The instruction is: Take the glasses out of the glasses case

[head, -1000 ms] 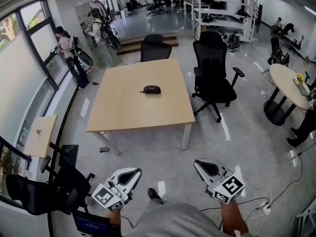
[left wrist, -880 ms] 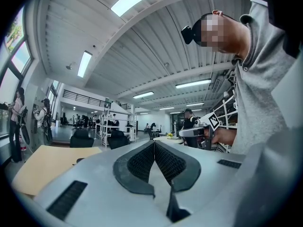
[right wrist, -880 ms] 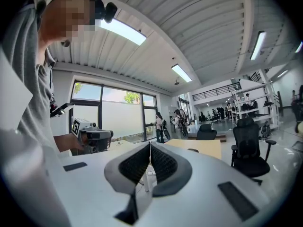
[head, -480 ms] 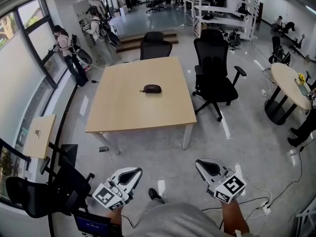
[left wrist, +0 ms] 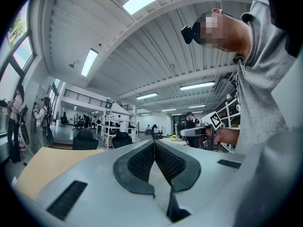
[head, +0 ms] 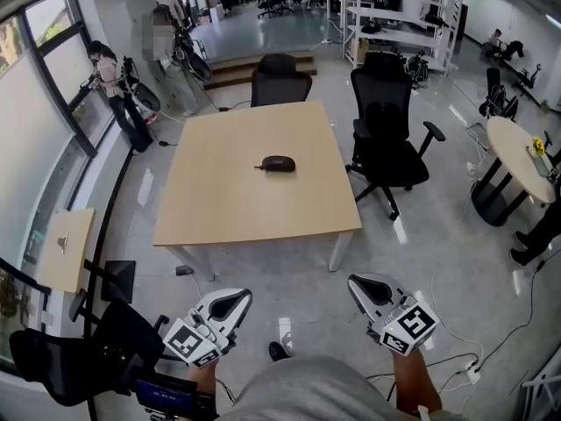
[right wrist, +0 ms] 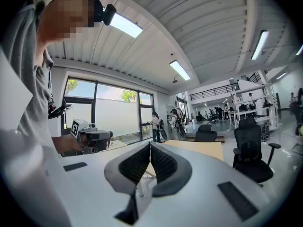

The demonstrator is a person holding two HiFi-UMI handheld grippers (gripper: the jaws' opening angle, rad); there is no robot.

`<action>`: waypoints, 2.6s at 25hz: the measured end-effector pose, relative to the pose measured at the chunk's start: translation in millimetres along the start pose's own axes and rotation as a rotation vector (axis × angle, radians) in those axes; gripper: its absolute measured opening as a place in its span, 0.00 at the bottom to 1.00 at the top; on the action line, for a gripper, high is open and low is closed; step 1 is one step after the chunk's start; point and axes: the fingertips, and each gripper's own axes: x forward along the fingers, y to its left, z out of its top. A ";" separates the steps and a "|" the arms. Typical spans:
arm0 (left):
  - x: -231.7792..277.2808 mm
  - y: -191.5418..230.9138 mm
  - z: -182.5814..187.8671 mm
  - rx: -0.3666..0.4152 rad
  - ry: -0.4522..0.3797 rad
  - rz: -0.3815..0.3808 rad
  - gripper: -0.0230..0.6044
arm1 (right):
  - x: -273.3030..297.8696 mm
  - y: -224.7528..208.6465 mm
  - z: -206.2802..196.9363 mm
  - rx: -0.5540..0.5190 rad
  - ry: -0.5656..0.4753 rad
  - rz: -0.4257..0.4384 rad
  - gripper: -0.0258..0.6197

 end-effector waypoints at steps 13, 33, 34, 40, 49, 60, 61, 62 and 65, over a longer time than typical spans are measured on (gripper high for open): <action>-23.0 121.6 1.2 0.015 -0.011 -0.003 0.05 | 110.2 -18.3 24.3 -0.023 -0.028 -0.069 0.05; 58.8 226.4 -1.7 0.003 -0.003 0.109 0.05 | 232.3 -126.6 45.0 -0.020 0.004 0.070 0.05; 66.6 230.3 -1.5 0.003 -0.007 0.117 0.05 | 236.2 -135.2 44.5 -0.019 0.009 0.077 0.05; 111.2 252.2 -7.7 -0.004 0.016 0.158 0.05 | 259.8 -179.8 44.8 -0.004 0.018 0.142 0.05; 182.5 253.2 -10.4 0.011 0.038 0.160 0.05 | 260.5 -248.8 35.9 0.026 0.019 0.168 0.05; 250.5 298.3 -16.9 0.004 0.034 0.084 0.05 | 271.7 -312.2 37.0 0.047 0.017 0.088 0.05; 257.7 302.4 -16.4 0.006 0.031 0.070 0.05 | 273.1 -316.4 37.2 0.047 0.017 0.081 0.05; 263.8 306.6 -15.6 0.007 0.030 0.057 0.05 | 274.6 -320.0 37.9 0.050 0.016 0.073 0.05; 272.1 322.0 -11.1 0.009 0.024 0.033 0.05 | 282.3 -325.0 41.5 0.049 0.016 0.056 0.05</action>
